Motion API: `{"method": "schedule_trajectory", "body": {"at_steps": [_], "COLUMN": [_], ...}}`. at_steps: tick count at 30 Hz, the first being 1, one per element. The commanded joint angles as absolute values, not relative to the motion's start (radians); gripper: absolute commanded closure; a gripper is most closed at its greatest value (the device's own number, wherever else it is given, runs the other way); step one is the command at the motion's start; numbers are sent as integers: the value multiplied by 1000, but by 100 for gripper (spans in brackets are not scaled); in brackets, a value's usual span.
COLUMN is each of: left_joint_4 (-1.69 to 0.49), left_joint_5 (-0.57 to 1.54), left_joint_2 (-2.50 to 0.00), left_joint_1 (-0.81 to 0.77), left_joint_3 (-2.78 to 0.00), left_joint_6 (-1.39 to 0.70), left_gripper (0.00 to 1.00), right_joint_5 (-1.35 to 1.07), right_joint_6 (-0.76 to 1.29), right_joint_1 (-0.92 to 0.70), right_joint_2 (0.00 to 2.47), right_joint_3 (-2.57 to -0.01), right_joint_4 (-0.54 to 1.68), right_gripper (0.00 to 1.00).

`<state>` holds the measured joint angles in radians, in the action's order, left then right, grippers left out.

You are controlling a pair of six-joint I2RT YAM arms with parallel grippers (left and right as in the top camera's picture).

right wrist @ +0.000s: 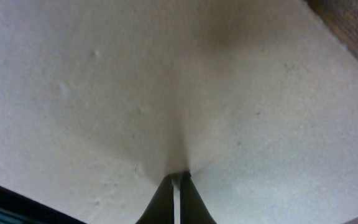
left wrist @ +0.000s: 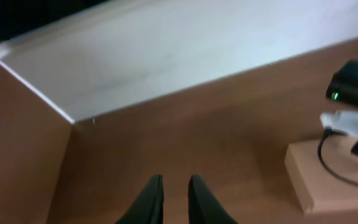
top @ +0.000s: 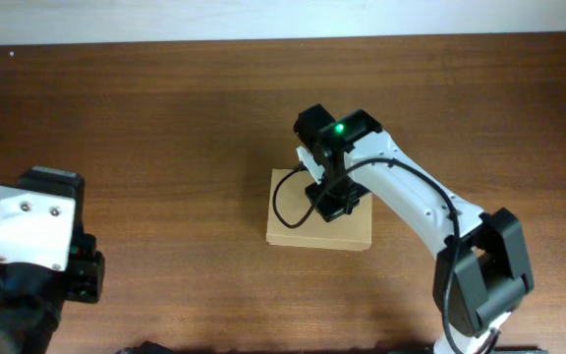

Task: Pack container

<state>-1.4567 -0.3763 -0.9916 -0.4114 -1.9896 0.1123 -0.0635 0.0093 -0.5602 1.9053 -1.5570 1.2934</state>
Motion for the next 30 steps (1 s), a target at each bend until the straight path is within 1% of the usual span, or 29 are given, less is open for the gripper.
{"method": "schedule_trajectory", "body": {"at_steps": [1, 3, 4, 9, 10, 11, 13, 15, 16, 17, 18, 22, 27, 30], "left_joint_4": [-1477, -1481, -1478, -1405, -1392, -1383, -1373, -1373, -1375, -1378, -1385, -1436, -1535, -1578], "left_joint_5": [-391, -382, -381, -382, -382, -382, -382, -387, -399, -415, -434, -497, -551, -572], "left_joint_2": [-992, -992, -992, -992, -992, -992, -992, -992, -992, -992, -992, -992, -992, -992], "left_joint_1": [-412, -412, -412, -412, -412, -412, -412, -412, -411, -411, -411, -411, -411, -411], "left_joint_3": [-1995, -1995, -1995, -2006, -2016, -2027, -2055, -2091, -2113, -2135, -2156, -2255, -2404, -2481], "left_joint_6": [98, 94, 89, 48, 39, 37, 37, 37, 37, 37, 37, 38, 38, 38], "left_gripper": [86, 85, 82, 64, 55, 50, 36, 18, 13, 3, 0, 1, 1, 1], "right_joint_5": [-123, -120, -120, -111, -97, -77, -36, 15, 41, 68, 93, 164, 338, 397], "right_joint_6": [20, 19, 17, 11, 12, 12, 12, 13, 13, 15, 27, 59, 153, 189], "right_joint_1": [-590, -590, -590, -590, -590, -590, -590, -590, -590, -590, -590, -589, -589, -589], "right_joint_2": [1963, 1959, 1956, 1913, 1900, 1885, 1858, 1832, 1819, 1805, 1790, 1726, 1613, 1549], "right_joint_3": [-1471, -1489, -1509, -1672, -1715, -1768, -1860, -1948, -1989, -2026, -2058, -2145, -2164, -2164], "right_joint_4": [1274, 1285, 1299, 1408, 1433, 1464, 1516, 1564, 1584, 1599, 1610, 1619, 1618, 1620], "right_gripper": [96, 96, 96, 96, 96, 96, 96, 96, 95, 95, 94, 87, 85, 85]}}
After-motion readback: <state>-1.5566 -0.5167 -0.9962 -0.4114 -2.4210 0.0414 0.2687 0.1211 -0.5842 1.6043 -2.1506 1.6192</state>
